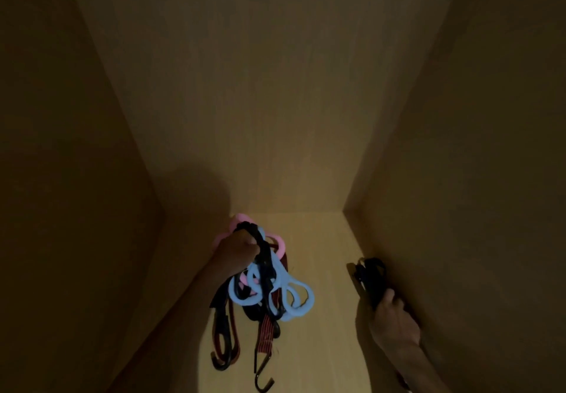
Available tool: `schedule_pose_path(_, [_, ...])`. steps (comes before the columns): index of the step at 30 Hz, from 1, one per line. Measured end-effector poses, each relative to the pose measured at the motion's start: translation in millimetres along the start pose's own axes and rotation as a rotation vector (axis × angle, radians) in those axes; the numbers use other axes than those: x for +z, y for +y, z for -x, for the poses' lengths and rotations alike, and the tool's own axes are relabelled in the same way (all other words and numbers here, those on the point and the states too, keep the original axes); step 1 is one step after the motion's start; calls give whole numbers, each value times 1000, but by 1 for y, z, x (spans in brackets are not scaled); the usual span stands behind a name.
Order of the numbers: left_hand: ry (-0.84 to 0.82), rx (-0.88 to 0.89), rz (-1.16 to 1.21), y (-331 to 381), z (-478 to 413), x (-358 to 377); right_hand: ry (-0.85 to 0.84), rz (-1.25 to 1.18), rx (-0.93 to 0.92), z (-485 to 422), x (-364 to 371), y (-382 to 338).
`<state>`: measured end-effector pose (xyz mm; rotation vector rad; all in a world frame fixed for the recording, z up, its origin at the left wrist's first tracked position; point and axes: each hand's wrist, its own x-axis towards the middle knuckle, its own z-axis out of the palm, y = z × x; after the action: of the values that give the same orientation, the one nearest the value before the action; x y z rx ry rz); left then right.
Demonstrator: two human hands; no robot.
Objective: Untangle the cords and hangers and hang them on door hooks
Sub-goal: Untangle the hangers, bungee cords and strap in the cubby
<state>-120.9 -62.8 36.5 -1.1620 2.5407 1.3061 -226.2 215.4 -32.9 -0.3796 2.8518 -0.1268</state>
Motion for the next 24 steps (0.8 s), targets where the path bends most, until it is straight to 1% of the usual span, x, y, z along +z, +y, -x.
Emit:
schedule_pose_path(4, [40, -5, -17, -15, 1, -4, 82, 98, -23, -1, 2, -3])
schedule_pose_path(9, [40, 29, -19, -20, 2, -4, 175, 174, -15, -2, -2, -18])
schedule_pose_path(13, [47, 103, -33, -28, -5, -1, 223, 69, -159, -5, -6, -42])
schedule_pose_path(16, [54, 15, -69, -36, -10, 1, 264, 66, -260, 0, -21, -73])
schedule_pose_path(18, [76, 23, -91, -36, -5, -1, 215, 45, -358, 2, -27, -97])
schedule_pose_path(22, [47, 49, -30, -35, 3, 0, 135, -118, -610, 7, -20, -145])
schedule_pose_path(24, [48, 39, 6, -36, 5, 0, 65, -178, -651, 9, -12, -167])
